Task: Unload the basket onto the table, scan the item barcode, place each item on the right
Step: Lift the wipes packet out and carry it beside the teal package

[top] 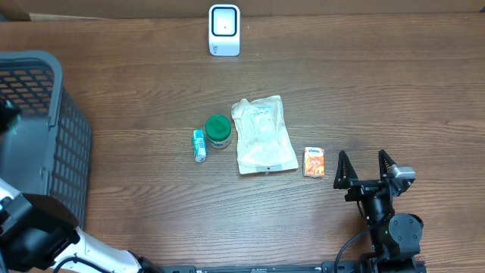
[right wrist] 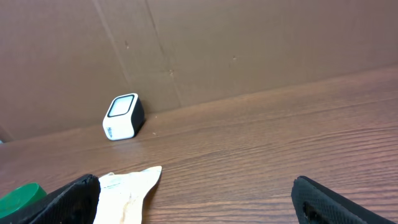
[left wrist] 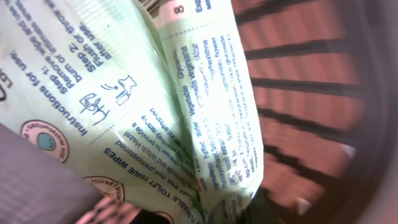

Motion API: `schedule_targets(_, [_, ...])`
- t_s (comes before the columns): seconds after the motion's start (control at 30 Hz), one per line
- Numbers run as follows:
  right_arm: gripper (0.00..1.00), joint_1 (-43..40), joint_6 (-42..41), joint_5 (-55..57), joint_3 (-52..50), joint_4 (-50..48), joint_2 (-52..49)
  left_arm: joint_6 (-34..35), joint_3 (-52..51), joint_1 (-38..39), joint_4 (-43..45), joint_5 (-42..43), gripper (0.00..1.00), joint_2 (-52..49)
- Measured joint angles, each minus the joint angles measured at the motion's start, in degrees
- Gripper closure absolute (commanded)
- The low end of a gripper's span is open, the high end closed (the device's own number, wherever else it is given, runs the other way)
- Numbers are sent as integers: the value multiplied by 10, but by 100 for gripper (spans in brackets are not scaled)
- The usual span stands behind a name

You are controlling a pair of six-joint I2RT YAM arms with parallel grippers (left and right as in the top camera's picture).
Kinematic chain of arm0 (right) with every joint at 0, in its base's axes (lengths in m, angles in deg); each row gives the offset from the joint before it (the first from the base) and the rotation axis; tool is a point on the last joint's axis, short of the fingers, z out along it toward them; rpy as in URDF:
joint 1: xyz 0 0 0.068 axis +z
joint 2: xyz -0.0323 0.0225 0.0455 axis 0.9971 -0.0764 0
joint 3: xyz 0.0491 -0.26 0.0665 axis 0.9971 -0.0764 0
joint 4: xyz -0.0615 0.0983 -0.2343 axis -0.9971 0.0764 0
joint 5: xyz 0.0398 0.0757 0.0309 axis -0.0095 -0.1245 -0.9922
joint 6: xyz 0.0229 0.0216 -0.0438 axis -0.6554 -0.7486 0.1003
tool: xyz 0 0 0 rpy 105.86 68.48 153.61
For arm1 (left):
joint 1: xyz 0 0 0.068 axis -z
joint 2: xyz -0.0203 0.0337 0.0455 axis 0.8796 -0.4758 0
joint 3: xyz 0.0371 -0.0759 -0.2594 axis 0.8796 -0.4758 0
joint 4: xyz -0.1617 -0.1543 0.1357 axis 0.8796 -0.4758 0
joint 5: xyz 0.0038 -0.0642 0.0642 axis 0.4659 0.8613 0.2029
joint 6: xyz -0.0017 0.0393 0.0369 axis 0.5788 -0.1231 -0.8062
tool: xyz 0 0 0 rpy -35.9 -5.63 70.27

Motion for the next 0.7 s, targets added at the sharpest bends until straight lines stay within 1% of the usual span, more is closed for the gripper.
schedule_targets(0.1, [0,0,0,0,0,0,0,-4,47,5,-15,97,96,6])
schedule_targets(0.2, [0,0,0,0,0,0,0,-23,62,31,-30,186,96,22])
schedule_targets(0.27, [0,0,0,0,0,0,0,-44,64,68,-45,218,96,34])
schedule_targets(0.33, [0,0,0,0,0,0,0,-64,65,115,-57,229,96,45])
schedule_targets(0.4, [0,0,0,0,0,0,0,-81,68,170,-65,212,96,48])
schedule_targets(0.43, [0,0,0,0,0,0,0,-89,68,204,-70,191,96,49])
schedule_targets(0.6, [0,0,0,0,0,0,0,-104,46,346,-85,48,96,49])
schedule_targets(0.7, [0,0,0,0,0,0,0,-101,-5,413,-86,-25,95,51])
